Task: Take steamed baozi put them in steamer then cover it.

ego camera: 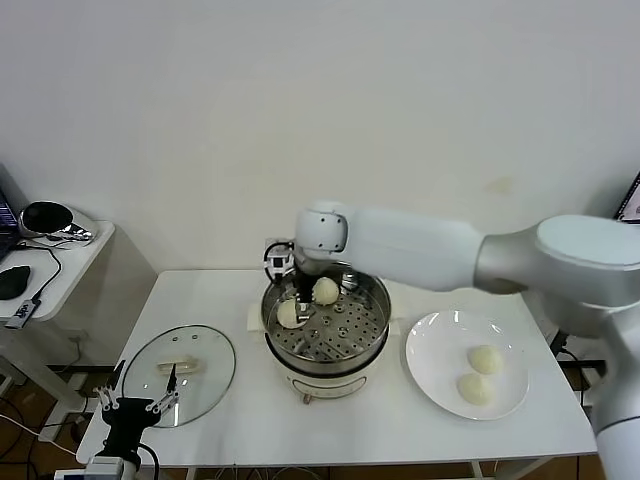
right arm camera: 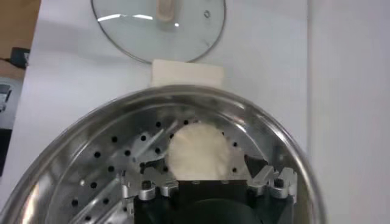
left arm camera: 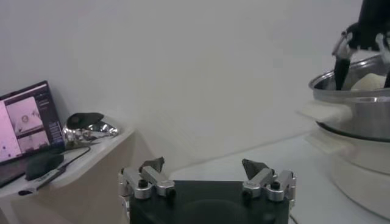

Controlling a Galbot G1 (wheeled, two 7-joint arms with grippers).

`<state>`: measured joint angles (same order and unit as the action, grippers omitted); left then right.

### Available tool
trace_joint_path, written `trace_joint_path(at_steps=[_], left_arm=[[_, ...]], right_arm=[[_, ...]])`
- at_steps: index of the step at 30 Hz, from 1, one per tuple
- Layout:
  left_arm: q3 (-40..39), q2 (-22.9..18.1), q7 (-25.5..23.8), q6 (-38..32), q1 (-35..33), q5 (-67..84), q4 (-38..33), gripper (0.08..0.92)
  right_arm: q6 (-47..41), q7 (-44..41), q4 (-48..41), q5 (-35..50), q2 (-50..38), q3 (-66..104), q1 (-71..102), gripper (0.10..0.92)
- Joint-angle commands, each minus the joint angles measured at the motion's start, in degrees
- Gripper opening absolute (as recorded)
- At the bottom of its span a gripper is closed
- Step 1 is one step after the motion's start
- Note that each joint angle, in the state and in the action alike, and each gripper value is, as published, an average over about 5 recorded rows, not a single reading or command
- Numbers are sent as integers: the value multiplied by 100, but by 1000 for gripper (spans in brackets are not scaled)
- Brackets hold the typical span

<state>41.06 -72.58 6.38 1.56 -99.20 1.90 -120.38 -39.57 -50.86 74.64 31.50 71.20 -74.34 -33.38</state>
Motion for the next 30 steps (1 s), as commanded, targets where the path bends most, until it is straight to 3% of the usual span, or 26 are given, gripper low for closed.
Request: trace_joint_path(at_steps=[1, 8, 15, 22, 30], left_arm=[[-27, 61, -15, 19, 12, 2, -27, 823], [-144, 112, -24, 35, 5, -34, -105, 823], [-214, 84, -20, 29, -22, -82, -118, 823], [-216, 69, -19, 37, -48, -122, -180, 823], [-193, -53, -17, 39, -146, -205, -281, 823]], right_arm=[[466, -1109, 1655, -495, -2236, -338, -1212, 823], [1704, -1892, 2165, -1641, -4346, -371, -1041, 823], [2317, -2031, 2416, -2640, -5450, -290, -401, 823], [2572, -1776, 2369, -3392, -5823, 572, 1314, 823], [2618, -1379, 2055, -3754, -5439, 2167, 3444, 823]])
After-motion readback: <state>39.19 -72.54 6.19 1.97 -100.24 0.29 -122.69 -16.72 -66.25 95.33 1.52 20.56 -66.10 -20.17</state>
